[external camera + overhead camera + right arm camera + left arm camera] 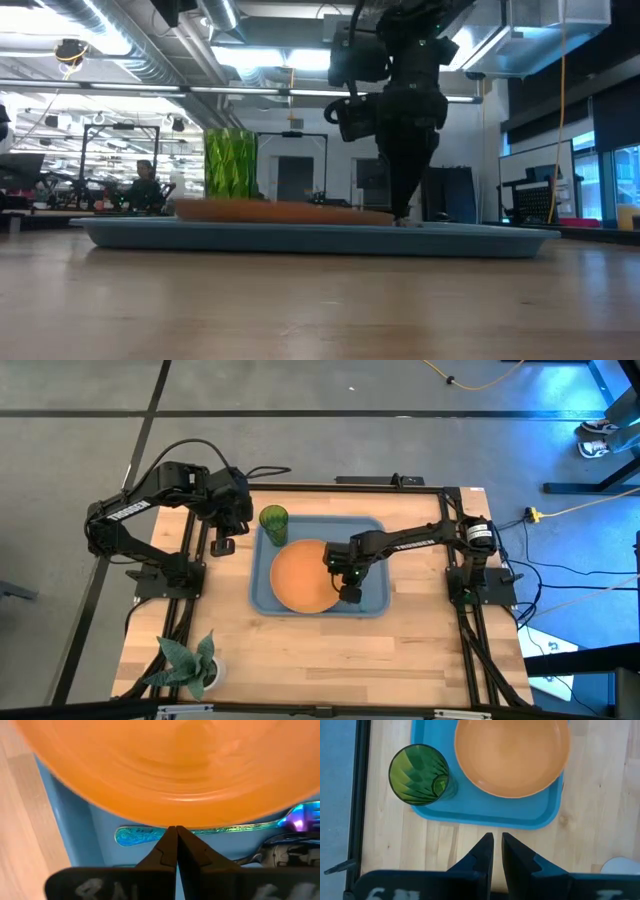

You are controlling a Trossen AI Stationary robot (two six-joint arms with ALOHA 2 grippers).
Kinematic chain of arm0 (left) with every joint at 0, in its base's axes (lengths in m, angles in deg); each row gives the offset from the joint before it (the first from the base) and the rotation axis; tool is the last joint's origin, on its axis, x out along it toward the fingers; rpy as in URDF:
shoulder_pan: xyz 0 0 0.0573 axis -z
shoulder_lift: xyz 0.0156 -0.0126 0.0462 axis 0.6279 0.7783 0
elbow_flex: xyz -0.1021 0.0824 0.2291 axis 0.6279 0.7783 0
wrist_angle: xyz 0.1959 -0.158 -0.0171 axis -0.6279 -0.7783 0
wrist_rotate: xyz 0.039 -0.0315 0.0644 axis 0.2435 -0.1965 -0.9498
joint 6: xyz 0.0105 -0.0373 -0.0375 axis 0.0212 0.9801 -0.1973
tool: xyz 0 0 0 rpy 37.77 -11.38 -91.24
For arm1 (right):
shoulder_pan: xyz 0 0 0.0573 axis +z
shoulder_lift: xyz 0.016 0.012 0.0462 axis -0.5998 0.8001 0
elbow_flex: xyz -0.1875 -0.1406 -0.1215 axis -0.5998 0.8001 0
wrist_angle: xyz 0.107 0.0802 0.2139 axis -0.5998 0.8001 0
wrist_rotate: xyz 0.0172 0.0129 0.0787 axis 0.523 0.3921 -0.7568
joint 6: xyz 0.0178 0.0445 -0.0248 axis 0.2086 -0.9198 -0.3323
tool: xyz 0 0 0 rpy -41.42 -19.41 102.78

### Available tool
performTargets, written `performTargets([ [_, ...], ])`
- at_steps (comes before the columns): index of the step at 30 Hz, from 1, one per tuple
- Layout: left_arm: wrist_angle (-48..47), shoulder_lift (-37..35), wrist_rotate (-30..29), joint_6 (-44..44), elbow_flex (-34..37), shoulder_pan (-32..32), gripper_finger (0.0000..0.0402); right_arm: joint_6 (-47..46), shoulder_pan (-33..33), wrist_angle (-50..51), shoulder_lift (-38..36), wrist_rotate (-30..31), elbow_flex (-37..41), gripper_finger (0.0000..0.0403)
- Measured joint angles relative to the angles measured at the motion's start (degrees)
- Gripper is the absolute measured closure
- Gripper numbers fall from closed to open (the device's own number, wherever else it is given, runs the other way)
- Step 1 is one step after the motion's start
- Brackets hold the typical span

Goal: Pick and place plate/cup/fork/spoon on tray
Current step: Adjust the orange plate, then adjust the blue spoon

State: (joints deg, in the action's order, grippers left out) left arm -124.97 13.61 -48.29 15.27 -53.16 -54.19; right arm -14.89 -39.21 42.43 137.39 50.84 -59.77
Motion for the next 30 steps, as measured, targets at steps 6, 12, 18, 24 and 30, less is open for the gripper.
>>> performTargets([
  [6,0.0,0.01,0.01,0.0,0.0,0.0,0.0372,-0.07,0.02,0.15,0.0,1.47,-0.04,0.0397],
  [12,0.0,0.01,0.01,0.0,0.0,0.0,0.0372,-1.02,0.02,0.15,-1.28,3.37,-0.04,0.0397],
  [18,0.0,0.01,0.0,0.02,0.0,0.0,0.0372,-3.37,-0.48,2.63,-5.38,5.82,0.02,0.0397],
  [24,0.01,0.01,0.0,0.02,0.0,0.0,0.0372,-9.49,-1.41,2.48,-5.51,3.93,3.75,0.0397],
  [30,0.0,-0.01,0.02,0.02,0.0,-0.02,0.0372,-12.36,-2.57,-4.65,-5.31,1.19,8.37,0.0397],
])
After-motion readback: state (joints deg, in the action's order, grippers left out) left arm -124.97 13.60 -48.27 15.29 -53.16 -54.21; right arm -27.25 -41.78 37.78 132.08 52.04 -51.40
